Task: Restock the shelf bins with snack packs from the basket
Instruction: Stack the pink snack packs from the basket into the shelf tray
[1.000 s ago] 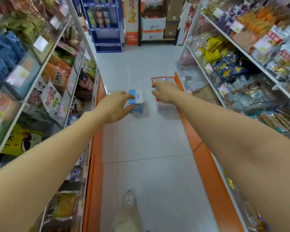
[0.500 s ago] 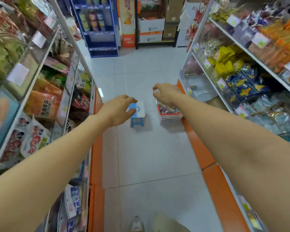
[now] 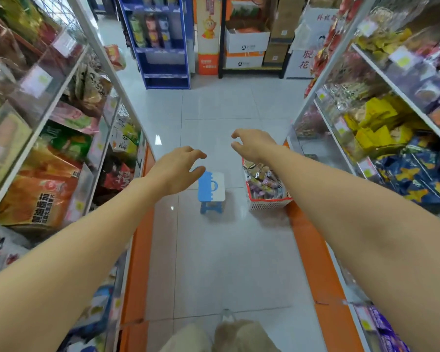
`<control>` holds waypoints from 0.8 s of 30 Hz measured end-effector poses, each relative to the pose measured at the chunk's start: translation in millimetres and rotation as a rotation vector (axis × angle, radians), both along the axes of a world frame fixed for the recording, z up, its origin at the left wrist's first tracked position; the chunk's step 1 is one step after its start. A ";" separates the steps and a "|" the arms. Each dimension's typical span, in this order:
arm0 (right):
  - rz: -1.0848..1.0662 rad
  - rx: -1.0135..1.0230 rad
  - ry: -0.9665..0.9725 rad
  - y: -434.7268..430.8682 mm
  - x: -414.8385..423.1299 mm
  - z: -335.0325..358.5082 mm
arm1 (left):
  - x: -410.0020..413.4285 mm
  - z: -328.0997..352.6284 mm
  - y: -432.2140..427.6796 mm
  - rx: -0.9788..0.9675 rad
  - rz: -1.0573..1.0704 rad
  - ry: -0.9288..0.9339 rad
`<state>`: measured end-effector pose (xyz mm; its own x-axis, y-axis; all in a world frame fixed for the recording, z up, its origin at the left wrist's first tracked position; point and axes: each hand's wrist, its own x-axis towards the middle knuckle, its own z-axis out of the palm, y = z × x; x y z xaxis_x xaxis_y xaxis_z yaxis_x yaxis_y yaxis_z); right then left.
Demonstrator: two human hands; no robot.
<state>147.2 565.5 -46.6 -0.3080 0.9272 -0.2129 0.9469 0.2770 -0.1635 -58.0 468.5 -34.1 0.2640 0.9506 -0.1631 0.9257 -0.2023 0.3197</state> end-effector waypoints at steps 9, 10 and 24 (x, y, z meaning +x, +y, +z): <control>0.009 -0.037 -0.022 111.8 -52.2 -13.3 | -49.7 -4.6 112.2 -0.020 0.000 0.006; 0.003 -0.036 -0.024 125.3 -60.0 -13.8 | -58.5 -5.1 125.9 -0.019 -0.004 0.005; -0.063 -0.057 -0.005 285.0 -126.7 -14.0 | -136.2 -13.3 292.1 -0.062 -0.040 -0.012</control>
<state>20.4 850.5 -60.6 -0.2480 0.9311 -0.2674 0.9630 0.2068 -0.1730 -194.1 760.5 -47.4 0.3036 0.9276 -0.2178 0.9132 -0.2181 0.3441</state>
